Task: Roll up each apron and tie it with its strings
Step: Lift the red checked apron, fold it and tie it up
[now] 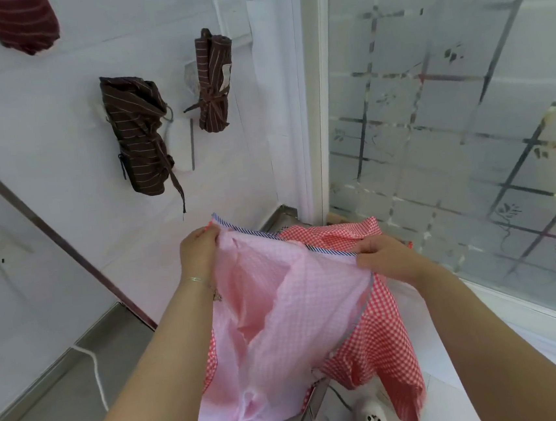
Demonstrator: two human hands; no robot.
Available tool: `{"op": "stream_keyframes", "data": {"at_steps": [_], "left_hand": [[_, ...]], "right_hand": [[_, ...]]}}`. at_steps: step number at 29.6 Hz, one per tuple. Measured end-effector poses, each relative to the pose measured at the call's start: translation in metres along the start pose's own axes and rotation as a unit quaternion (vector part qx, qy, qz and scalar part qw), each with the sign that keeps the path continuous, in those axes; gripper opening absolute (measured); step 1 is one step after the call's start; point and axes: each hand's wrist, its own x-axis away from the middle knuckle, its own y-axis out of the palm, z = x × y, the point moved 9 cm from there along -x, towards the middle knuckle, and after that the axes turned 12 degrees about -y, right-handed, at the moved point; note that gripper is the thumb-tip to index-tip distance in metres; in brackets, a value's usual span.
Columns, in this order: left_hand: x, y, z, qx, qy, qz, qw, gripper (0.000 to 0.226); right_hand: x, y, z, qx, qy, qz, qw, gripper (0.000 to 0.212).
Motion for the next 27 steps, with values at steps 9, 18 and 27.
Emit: {"op": "stream_keyframes", "data": {"at_steps": [9, 18, 27], "left_hand": [[0.119, 0.139, 0.014, -0.329, 0.194, -0.433, 0.816, 0.014], [0.090, 0.102, 0.068, -0.196, 0.250, -0.168, 0.933, 0.035], [0.026, 0.046, 0.050, -0.152, 0.103, 0.025, 0.983, 0.031]], "right_hand": [[-0.014, 0.014, -0.079, 0.040, -0.116, 0.077, 0.989, 0.021], [-0.003, -0.028, -0.028, 0.306, 0.044, 0.116, 0.944, 0.035], [0.007, -0.049, -0.014, 0.390, 0.094, 0.071, 0.913, 0.033]]}}
